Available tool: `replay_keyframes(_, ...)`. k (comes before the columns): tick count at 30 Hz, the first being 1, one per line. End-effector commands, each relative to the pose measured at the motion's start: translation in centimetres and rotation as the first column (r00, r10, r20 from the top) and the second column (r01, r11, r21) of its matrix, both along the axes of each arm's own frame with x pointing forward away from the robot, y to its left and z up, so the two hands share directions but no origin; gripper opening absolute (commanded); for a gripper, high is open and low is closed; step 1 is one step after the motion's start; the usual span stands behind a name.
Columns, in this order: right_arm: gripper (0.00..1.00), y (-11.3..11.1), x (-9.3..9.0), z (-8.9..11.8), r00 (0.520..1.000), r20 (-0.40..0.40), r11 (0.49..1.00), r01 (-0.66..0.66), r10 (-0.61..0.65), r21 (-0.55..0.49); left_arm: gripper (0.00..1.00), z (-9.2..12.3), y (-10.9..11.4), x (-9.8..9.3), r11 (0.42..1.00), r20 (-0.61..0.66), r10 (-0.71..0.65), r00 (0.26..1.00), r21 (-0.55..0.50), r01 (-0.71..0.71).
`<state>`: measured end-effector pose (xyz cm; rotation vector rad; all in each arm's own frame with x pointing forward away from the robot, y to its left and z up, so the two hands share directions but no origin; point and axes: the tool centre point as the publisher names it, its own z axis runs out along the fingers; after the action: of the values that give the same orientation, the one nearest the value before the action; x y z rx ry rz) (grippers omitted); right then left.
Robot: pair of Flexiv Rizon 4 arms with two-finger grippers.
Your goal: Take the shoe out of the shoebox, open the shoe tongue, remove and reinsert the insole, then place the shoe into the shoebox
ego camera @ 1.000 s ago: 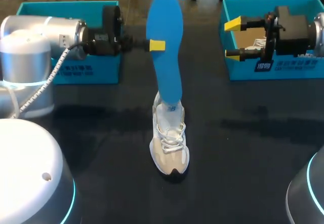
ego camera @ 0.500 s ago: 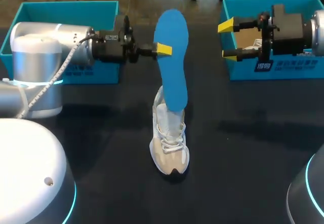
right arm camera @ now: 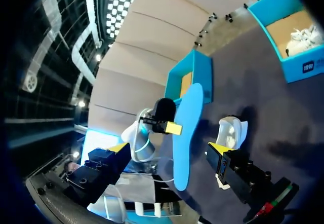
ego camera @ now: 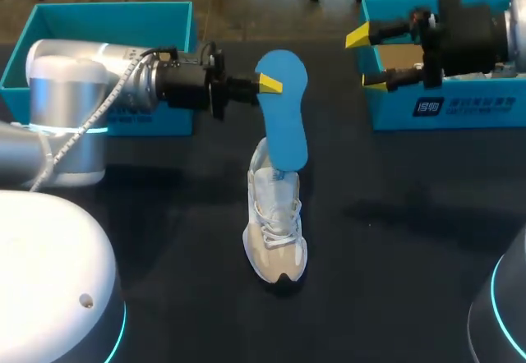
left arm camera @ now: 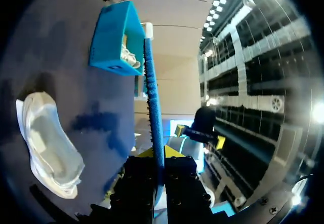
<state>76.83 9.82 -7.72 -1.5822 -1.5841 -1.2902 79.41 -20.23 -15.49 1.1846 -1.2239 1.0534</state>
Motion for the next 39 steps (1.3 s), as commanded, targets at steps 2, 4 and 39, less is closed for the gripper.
replay_keyframes(2,1.0,1.5,-0.8,1.3,0.999,-0.007,0.988,0.043,-0.044,-0.149,0.0,-0.2,-0.3,1.1,0.998,-0.297,-0.01,0.955,-0.061,-0.009)
replay_keyframes(4,1.0,1.7,-0.8,1.7,0.999,-0.012,0.983,0.043,-0.045,-0.178,0.0,0.0,-0.4,1.4,0.996,-0.29,-0.014,0.957,-0.086,-0.012)
replay_keyframes(39,1.0,5.7,1.0,5.7,0.972,-0.096,0.753,0.102,-0.215,-0.65,0.0,0.4,-1.6,2.7,0.996,0.022,-0.046,0.999,-0.079,0.047)
